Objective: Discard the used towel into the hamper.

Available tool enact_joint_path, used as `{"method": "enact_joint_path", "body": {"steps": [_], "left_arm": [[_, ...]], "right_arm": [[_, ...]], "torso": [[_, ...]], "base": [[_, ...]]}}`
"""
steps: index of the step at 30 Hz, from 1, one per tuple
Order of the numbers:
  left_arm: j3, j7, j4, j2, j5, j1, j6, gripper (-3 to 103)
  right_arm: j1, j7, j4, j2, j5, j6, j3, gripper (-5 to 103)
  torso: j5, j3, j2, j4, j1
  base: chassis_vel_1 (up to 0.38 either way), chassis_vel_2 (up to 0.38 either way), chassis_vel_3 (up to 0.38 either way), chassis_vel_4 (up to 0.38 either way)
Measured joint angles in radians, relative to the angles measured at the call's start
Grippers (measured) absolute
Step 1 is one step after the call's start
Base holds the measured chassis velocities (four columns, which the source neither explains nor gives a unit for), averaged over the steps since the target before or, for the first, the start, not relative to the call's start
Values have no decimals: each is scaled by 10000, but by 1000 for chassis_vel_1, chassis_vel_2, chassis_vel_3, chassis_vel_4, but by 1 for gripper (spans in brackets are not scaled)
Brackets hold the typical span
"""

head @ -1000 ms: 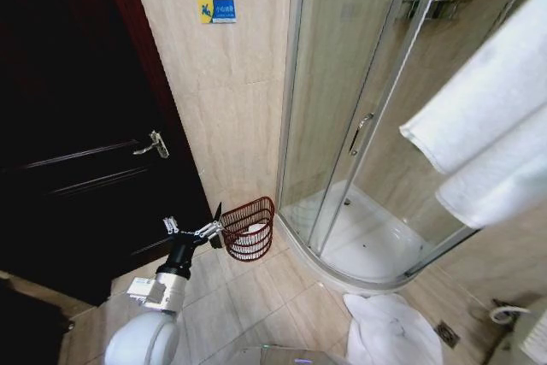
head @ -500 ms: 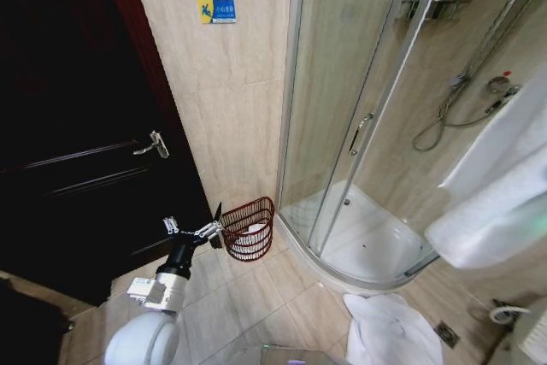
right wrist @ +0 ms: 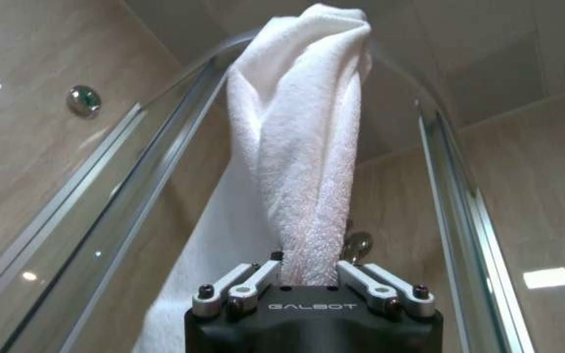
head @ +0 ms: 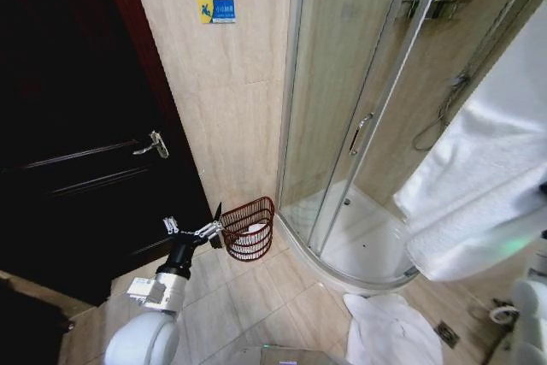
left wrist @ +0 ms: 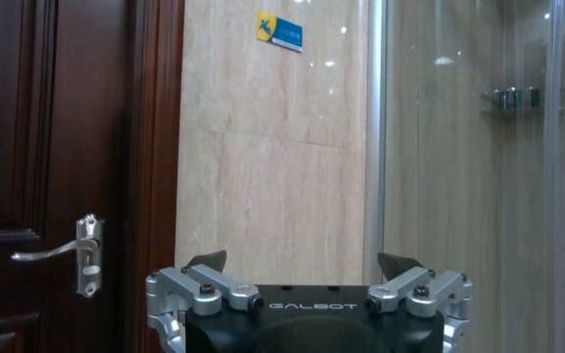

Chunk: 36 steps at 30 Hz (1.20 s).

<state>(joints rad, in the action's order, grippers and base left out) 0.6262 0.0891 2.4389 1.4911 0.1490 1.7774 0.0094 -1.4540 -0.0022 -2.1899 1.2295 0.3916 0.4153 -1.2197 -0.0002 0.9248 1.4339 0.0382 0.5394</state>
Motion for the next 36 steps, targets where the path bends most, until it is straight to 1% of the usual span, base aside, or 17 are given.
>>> {"method": "enact_joint_path", "body": {"steps": [1, 5, 6, 9, 11, 13, 14, 17, 19, 20, 22, 28, 32, 35, 36], "left_arm": [[0, 0, 0, 0, 0, 0, 0, 100], [0, 0, 0, 0, 0, 0, 0, 100], [0, 0, 0, 0, 0, 0, 0, 100], [0, 0, 0, 0, 0, 0, 0, 100], [0, 0, 0, 0, 0, 0, 0, 100], [0, 0, 0, 0, 0, 0, 0, 100], [0, 0, 0, 0, 0, 0, 0, 100], [0, 0, 0, 0, 0, 0, 0, 100], [0, 0, 0, 0, 0, 0, 0, 100], [0, 0, 0, 0, 0, 0, 0, 100], [0, 0, 0, 0, 0, 0, 0, 100], [0, 0, 0, 0, 0, 0, 0, 100], [0, 0, 0, 0, 0, 0, 0, 100], [0, 0, 0, 0, 0, 0, 0, 100], [0, 0, 0, 0, 0, 0, 0, 100]], "right_arm": [[0, 0, 0, 0, 0, 0, 0, 11], [-347, -152, -34, 484, -330, 619, 376, 11], [-347, -152, -34, 484, -330, 619, 376, 11], [-645, -296, -91, 862, -515, 1079, 728, 11], [-731, -310, -91, 993, -613, 1221, 836, 11], [-927, -306, -90, 1377, -913, 1617, 1152, 11], [-927, -306, -90, 1377, -913, 1617, 1152, 11], [-1189, -232, -60, 1865, -1278, 2224, 1485, 11], [-1233, -222, -41, 1928, -1332, 2329, 1523, 11], [-1395, -179, 42, 2095, -1481, 2643, 1605, 11], [-1524, -20, 99, 2181, -1680, 2916, 1644, 11], [-1525, 128, 26, 2235, -2000, 3061, 1753, 11], [-1524, 174, 186, 2406, -2344, 3160, 2031, 11], [-1548, 180, 314, 2466, -2511, 3281, 2103, 11], [-1541, 209, 482, 2482, -2656, 3420, 2124, 11]], "torso": [[0, 0, 0, 0, 0], [1, 0, 0, 0, 0], [1, 0, 0, 0, 0], [0, 0, 0, 0, 0], [1, 0, 0, 1, 0], [3, 0, 0, 0, 0], [3, 0, 0, 0, 0], [1, 0, 0, 0, 0], [0, 0, 0, 0, 0], [2, 0, 0, 0, 0], [2, 0, 0, -1, 0], [-2, 0, 0, 0, 0], [3, 0, 0, 0, 0], [1, 0, 0, 0, 0], [-1, 0, 0, 0, 0]], "base": [[0, 0, 0, 0], [0, 0, 0, 0], [0, 0, 0, 0], [0, 0, 0, 0], [0, 0, 0, 0], [0, 0, 0, 0], [0, 0, 0, 0], [0, 0, 0, 0], [0, 0, 0, 0], [0, 0, 0, 0], [0, 0, 0, 0], [0, 0, 0, 0], [0, 0, 0, 0], [0, 0, 0, 0], [0, 0, 0, 0]]}}
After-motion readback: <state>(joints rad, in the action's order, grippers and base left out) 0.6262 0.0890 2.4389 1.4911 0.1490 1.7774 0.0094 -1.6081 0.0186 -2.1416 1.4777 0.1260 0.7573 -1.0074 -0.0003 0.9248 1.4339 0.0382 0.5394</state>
